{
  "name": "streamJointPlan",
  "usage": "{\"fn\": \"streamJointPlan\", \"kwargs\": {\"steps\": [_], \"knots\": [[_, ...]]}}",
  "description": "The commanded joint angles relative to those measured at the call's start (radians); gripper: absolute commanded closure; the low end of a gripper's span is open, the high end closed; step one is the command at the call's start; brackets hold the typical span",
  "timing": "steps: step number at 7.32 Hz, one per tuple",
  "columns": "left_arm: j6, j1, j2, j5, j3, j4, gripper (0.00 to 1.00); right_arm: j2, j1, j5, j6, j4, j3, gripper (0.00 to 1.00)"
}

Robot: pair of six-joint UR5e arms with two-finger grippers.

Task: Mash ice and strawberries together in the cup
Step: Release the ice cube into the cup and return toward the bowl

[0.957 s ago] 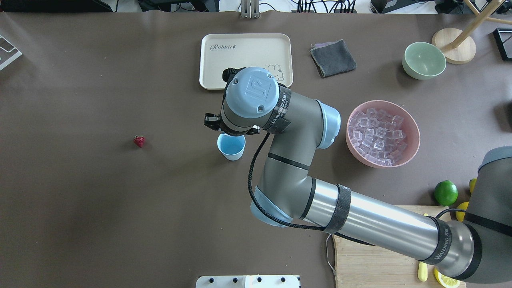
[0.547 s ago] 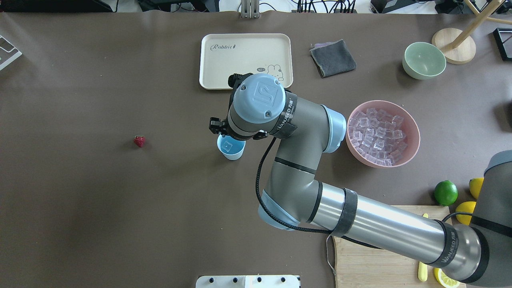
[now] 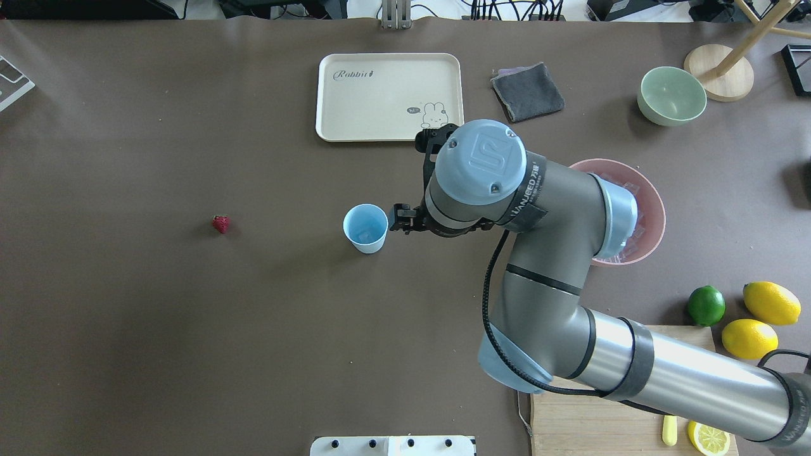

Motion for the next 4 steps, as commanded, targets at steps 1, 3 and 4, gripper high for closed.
{"fn": "streamJointPlan", "kwargs": {"steps": [1,3,4], "knots": [[0.000,0.000,0.000,0.000,-0.001,-0.002,0.01,-0.172,0.091,0.022,-0.160,-0.029,0.079,0.01],[0.000,0.000,0.002,-0.002,-0.007,-0.002,0.01,-0.253,0.180,0.068,-0.300,-0.032,0.106,0.01],[0.000,0.000,0.002,0.000,-0.008,-0.002,0.01,-0.286,0.190,0.059,-0.326,-0.030,0.091,0.01]]}}
